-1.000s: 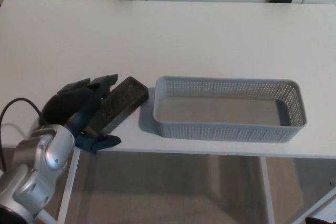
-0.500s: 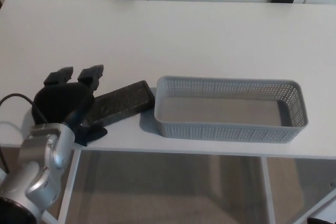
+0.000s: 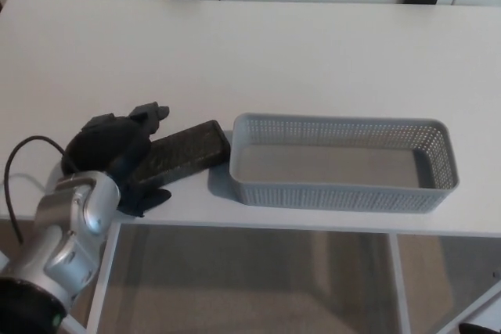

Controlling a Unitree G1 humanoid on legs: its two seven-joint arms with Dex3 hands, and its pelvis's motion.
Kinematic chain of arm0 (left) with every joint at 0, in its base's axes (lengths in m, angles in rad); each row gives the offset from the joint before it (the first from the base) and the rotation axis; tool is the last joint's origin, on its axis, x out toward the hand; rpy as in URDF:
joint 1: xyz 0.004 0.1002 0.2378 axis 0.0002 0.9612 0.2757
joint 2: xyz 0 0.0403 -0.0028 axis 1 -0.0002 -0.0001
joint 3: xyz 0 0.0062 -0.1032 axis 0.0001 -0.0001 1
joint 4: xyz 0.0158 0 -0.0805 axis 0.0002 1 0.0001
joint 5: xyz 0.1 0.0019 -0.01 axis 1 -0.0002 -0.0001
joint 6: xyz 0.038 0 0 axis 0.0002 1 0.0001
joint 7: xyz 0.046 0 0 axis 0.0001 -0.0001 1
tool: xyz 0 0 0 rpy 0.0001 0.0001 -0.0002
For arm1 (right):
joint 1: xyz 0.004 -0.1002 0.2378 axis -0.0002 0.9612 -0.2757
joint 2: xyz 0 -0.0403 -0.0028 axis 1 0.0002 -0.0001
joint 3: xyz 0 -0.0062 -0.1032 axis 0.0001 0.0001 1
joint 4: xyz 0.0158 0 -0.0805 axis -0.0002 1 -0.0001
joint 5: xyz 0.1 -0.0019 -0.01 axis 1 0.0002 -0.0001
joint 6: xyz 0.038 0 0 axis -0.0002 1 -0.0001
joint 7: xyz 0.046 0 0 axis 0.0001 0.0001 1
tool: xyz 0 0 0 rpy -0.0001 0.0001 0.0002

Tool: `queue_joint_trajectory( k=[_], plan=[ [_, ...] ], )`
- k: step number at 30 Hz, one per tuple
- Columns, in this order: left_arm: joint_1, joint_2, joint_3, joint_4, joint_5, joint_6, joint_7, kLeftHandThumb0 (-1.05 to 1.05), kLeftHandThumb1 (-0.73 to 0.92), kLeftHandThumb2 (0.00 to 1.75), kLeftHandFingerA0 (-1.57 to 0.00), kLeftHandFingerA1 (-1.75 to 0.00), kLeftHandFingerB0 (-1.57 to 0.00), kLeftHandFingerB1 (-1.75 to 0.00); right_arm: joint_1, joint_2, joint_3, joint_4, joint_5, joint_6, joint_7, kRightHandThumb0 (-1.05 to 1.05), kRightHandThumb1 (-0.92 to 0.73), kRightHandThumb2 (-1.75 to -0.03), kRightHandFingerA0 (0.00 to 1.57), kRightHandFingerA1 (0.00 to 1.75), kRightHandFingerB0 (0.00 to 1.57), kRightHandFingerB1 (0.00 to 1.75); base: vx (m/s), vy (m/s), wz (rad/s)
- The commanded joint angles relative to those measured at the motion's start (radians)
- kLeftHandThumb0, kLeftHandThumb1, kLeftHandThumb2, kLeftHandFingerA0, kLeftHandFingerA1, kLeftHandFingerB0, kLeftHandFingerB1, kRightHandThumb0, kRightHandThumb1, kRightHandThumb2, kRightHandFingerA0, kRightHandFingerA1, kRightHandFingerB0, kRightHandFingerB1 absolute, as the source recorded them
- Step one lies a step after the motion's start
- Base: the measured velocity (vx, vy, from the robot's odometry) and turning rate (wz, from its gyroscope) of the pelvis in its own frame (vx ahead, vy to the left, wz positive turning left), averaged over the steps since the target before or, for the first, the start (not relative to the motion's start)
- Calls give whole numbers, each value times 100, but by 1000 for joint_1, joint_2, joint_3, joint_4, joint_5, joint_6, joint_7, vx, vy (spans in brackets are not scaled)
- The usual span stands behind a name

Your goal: The robot walks towards a desk on which an eraser is kept on the left hand side and a container is kept on the right hand side. The robot picks up the eraser using its left hand and places it in the container.

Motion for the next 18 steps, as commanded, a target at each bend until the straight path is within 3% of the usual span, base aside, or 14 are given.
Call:
queue_joint_trajectory(
  k=[1, 2, 3, 4, 8, 9, 10, 11, 12, 13, 14, 15, 16, 18],
  plan=[
    [-34, -3, 2, 49, -54, -55, -105, -64, 41, 73, -19, -40, -7, -31, 1, -20, -5, -25, -4, 19, -7, -13, -46, -89, 38, 60, 22, 52, 0, 0, 0],
    [-40, -5, -1, 57, -54, -57, -112, -61, 48, 55, -24, -31, -12, -27, 1, -19, -3, -31, -5, 27, -9, -13, -45, -89, 38, 59, 23, 52, 0, 0, 0],
    [-50, -7, -9, 70, -49, -53, -120, -67, 42, 75, -16, -40, -6, -31, 5, -23, 0, -38, -13, 31, -12, -14, -46, -89, 38, 59, 22, 51, 0, 0, 0],
    [-54, -9, -13, 77, -47, -53, -125, -64, 50, 56, -23, -30, -13, -26, 7, -24, 0, -42, -10, 30, -8, -13, -46, -89, 37, 59, 22, 51, 0, 0, 0],
    [-99, -3, -72, 126, 5, -22, -170, -62, 53, 81, -30, -46, -14, -39, 7, -17, -3, -70, 3, 62, -5, -12, -46, -89, 37, 59, 21, 51, 0, 0, 0],
    [-107, 2, -84, 135, 12, -26, -177, -44, 71, 62, -53, -46, -24, -29, 4, -15, -3, -72, 3, 67, -7, -12, -46, -89, 38, 60, 21, 51, 0, 0, 0],
    [-116, 10, -96, 141, 9, -36, -196, -35, 76, 64, -71, -82, -37, -32, -3, -18, -2, -68, 1, 65, -4, -12, -47, -90, 37, 59, 20, 50, 0, 0, 0],
    [-141, 6, -116, 160, 14, -4, -249, -32, 76, 63, -97, -73, -51, -36, -7, -19, -4, -72, 4, 74, -3, -12, -47, -90, 37, 59, 20, 50, 0, 0, 0],
    [-161, 5, -135, 172, 21, 19, -291, -30, 72, 62, -99, -71, -57, -38, -9, -20, -5, -74, 4, 77, -3, -12, -47, -90, 37, 59, 20, 50, 0, 0, 0],
    [-166, 6, -141, 174, 21, 23, -299, -30, 72, 62, -99, -71, -57, -38, -10, -21, -5, -75, 3, 77, -2, -12, -47, -90, 37, 59, 20, 50, 0, 0, 0],
    [-143, 11, -149, 143, 35, 15, -266, -43, 54, 88, -80, -120, -64, -61, -8, -21, -6, -80, 6, 80, 1, -12, -47, -89, 36, 58, 21, 51, 0, 0, 0],
    [-133, 15, -153, 129, 40, 12, -252, -43, 54, 88, -80, -120, -64, -61, -8, -20, -5, -83, 7, 82, 2, -12, -47, -89, 36, 58, 21, 51, 0, 0, 0],
    [-128, 17, -153, 120, 41, 8, -239, -38, 71, 52, -55, -173, -61, -86, -11, -21, -6, -85, 10, 86, 6, -12, -47, -89, 35, 58, 20, 51, 0, 0, 0],
    [-114, 16, -150, 117, 46, -3, -188, -30, 75, 45, -50, -175, -50, -105, -12, -26, -3, -79, 3, 79, 8, -12, -47, -89, 35, 58, 21, 51, 0, 0, 0]
  ],
)
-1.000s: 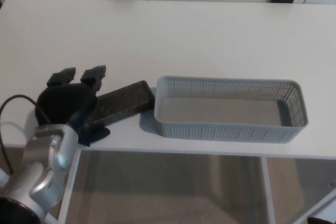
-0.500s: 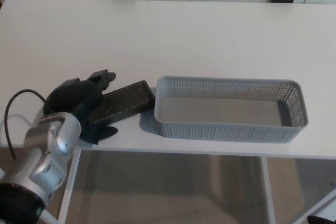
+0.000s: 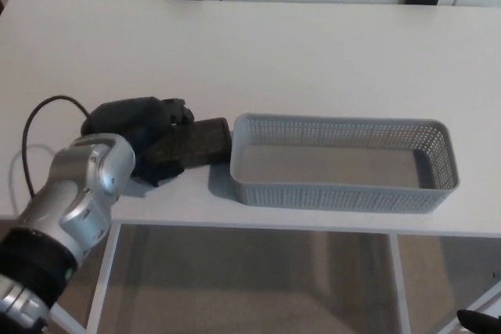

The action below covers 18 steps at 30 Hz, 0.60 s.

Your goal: The robot walks towards a desk on which an eraser is kept on the left hand side and a container is kept on the right hand side. The robot picks up the eraser using its left hand and places it in the container.

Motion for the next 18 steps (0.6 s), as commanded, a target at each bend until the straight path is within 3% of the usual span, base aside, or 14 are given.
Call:
queue_joint_trajectory(
  k=[1, 2, 3, 6, 7, 8, 9, 10, 12, 13, 14, 15, 17, 18],
  plan=[
    [61, 3, -26, 13, 29, 14, -25, -26, 78, 47, -52, -175, -52, -102, -2, -23, -5, -2, 5, 18, 10, -13, -47, -89, 35, 58, 21, 51, 0, 0, 0],
    [67, 1, -13, 12, 21, 8, -7, -27, 83, 54, -54, -170, -49, -94, -2, -23, -7, -2, 9, 21, 13, -15, -66, -59, 43, 42, 32, 37, 0, 0, 0],
    [80, 2, 4, 6, 11, -18, 25, -29, 79, 59, -58, -164, -62, -58, -3, -24, -8, 3, 12, 15, 17, -15, -66, -59, 43, 43, 32, 37, 0, 0, 0],
    [90, 8, 33, 11, -6, -64, 55, -30, 78, 64, -60, -153, -61, -46, -7, -20, -15, 8, 25, 20, 24, -14, -66, -59, 43, 43, 32, 37, 0, 0, 0],
    [92, 8, 41, 11, -9, -68, 58, -30, 78, 64, -60, -153, -61, -46, -7, -19, -17, 7, 27, 22, 26, -14, -66, -59, 43, 43, 32, 37, 0, 0, 0],
    [103, -2, 74, 5, -29, -69, 83, -27, 77, 63, -62, -157, -67, -49, -7, -19, -15, 8, 25, 20, 26, -13, -46, -89, 36, 58, 21, 51, 0, 0, 0],
    [107, -7, 92, 3, -38, -67, 86, -27, 77, 63, -62, -157, -67, -49, -7, -17, -16, 8, 25, 20, 25, -13, -46, -89, 36, 58, 21, 51, 0, 0, 0],
    [109, -17, 118, 0, -61, -57, 75, -26, 78, 63, -65, -156, -67, -49, -7, -17, -15, 8, 22, 20, 23, -15, -66, -59, 44, 43, 33, 37, 0, 0, 0],
    [122, -35, 177, -14, -98, -59, 91, -24, 82, 64, -71, -148, -71, -53, -4, -20, -12, 6, 14, 20, 20, -15, -66, -59, 44, 43, 33, 37, 0, 0, 0],
    [126, -48, 211, -22, -115, -50, 103, -25, 82, 68, -72, -143, -73, -58, -6, -22, -10, 9, 10, 15, 20, -13, -46, -89, 36, 58, 21, 51, 0, 0, 0],
    [127, -56, 238, -28, -129, -47, 111, -25, 86, 65, -70, -144, -72, -65, -8, -23, -10, 10, 10, 15, 20, -15, -66, -59, 44, 43, 33, 37, 0, 0, 0],
    [123, -68, 284, -35, -157, -50, 122, -26, 86, 69, -73, -150, -70, -78, -11, -22, -11, 10, 11, 19, 21, -13, -46, -89, 36, 58, 22, 51, 0, 0, 0],
    [119, -82, 328, -42, -177, -53, 129, -26, 86, 69, -73, -150, -70, -78, -14, -24, -12, 11, 13, 23, 23, -13, -46, -89, 36, 58, 22, 51, 0, 0, 0],
    [114, -97, 373, -79, -194, -22, 146, -28, 85, 69, -83, -143, -74, -78, -10, -25, -11, 10, 8, 19, 19, -13, -46, -88, 36, 58, 22, 51, 0, 0, 0]
  ],
)
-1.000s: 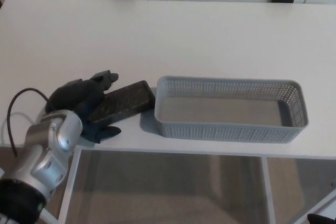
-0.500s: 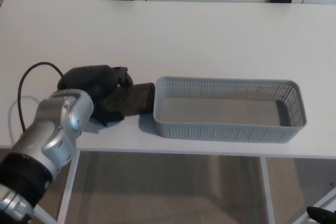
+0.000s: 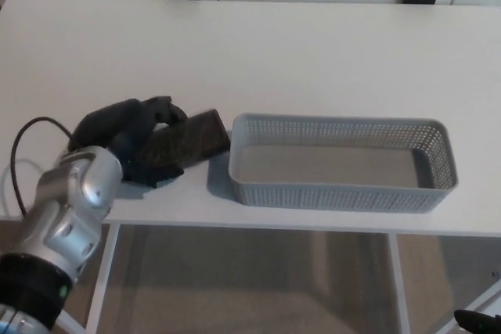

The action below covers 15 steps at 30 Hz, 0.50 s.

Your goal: The robot walks towards a desk on which an eraser is kept on the left hand side and a container is kept on the right hand side. The robot picks up the eraser using its left hand and places it in the container.

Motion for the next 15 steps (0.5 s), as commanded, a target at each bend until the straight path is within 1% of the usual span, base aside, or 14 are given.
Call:
queue_joint_trajectory(
  k=[1, 2, 3, 4, 6, 7, 8, 9, 11, 12, 14, 15],
  plan=[
    [11, -38, 145, -72, -109, 28, 62, -28, 86, 69, -85, -143, -74, -77, -1, -18, -8, 6, 2, 8, -2, -13, -46, -88, 36, 58, 22, 51, 0, 0, 0],
    [7, -41, 160, -85, -111, 42, 60, -29, 87, 69, -84, -143, -72, -77, 0, -19, -8, 8, 4, 6, 0, -13, -46, -89, 36, 58, 22, 51, 0, 0, 0],
    [1, -46, 180, -99, -107, 58, 69, -27, 85, 68, -80, -142, -74, -76, -1, -19, -8, 9, 4, 5, 2, -13, -46, -89, 36, 58, 22, 51, 0, 0, 0],
    [-3, -49, 192, -113, -99, 66, 83, -25, 85, 68, -81, -143, -76, -78, 1, -19, -8, 6, 5, 9, 3, -14, -66, -59, 44, 43, 33, 37, 0, 0, 0],
    [-5, -51, 204, -123, -91, 61, 96, -23, 84, 68, -79, -147, -76, -78, 6, -21, -9, 0, 6, 14, 3, -14, -66, -59, 44, 43, 34, 37, 0, 0, 0],
    [-13, -56, 216, -128, -96, 61, 104, -22, 84, 68, -80, -145, -78, -79, 8, -21, -13, 2, 11, 11, 6, -13, -66, -59, 43, 43, 34, 37, 0, 0, 0],
    [-16, -57, 220, -134, -96, 55, 108, -23, 86, 65, -86, -138, -79, -80, 6, -22, -13, 6, 11, 8, 7, -14, -66, -59, 44, 43, 33, 37, 0, 0, 0],
    [-18, -58, 221, -143, -94, 51, 110, -22, 82, 67, -87, -137, -81, -78, 7, -24, -11, 9, 8, 9, 7, -14, -67, -59, 44, 42, 33, 37, 0, 0, 0],
    [-7, -68, 189, -221, -78, 60, 78, -23, 81, 67, -87, -145, -79, -78, 13, -24, -4, -3, 3, 12, 8, -14, -68, -59, 43, 43, 33, 37, 0, 0, 0],
    [6, -74, 171, -259, -75, 39, 75, -22, 83, 64, -88, -145, -79, -84, 12, -21, -1, -8, -2, 18, -2, -14, -67, -59, 45, 42, 34, 37, 0, 0, 0],
    [18, -93, 138, -321, -60, 67, 65, -17, 82, 64, -82, -148, -79, -79, 13, -18, 3, -15, -4, 26, -6, -14, -67, -59, 45, 42, 33, 37, 0, 0, 0],
    [21, -94, 124, -341, -55, 72, 60, -17, 82, 64, -82, -148, -79, -79, 12, -17, 4, -15, -4, 26, -6, -14, -67, -59, 45, 42, 33, 37, 0, 0, 0]
  ],
)
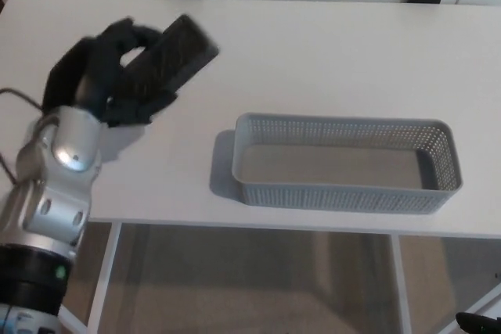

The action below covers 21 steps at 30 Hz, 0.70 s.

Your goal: The robot walks towards a desk on which an eraser is kept on the left hand side and a container is kept on the right hand side. The robot picks up the eraser using its left hand and places it in the container.

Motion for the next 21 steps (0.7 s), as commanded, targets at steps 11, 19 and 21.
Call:
queue_joint_trajectory(
  k=[11, 19, 21],
  plan=[
    [-13, -98, -311, -218, 90, 50, -71, -33, 73, 65, -83, -144, -77, -60, -11, -12, -4, 7, 2, 5, -2, -13, -46, -88, 36, 58, 22, 51, 0, 0, 0],
    [-58, -156, -387, -169, 132, 85, -68, -31, 82, 67, -86, -143, -63, -53, -11, -25, 7, -6, -14, 3, -4, -16, -66, -59, 46, 43, 34, 37, 0, 0, 0],
    [-63, -169, -392, -150, 135, 84, -54, -25, 79, 68, -85, -145, -72, -86, -15, -28, 12, -7, -19, -1, -7, -17, -65, -59, 46, 43, 34, 37, 0, 0, 0]
  ],
)
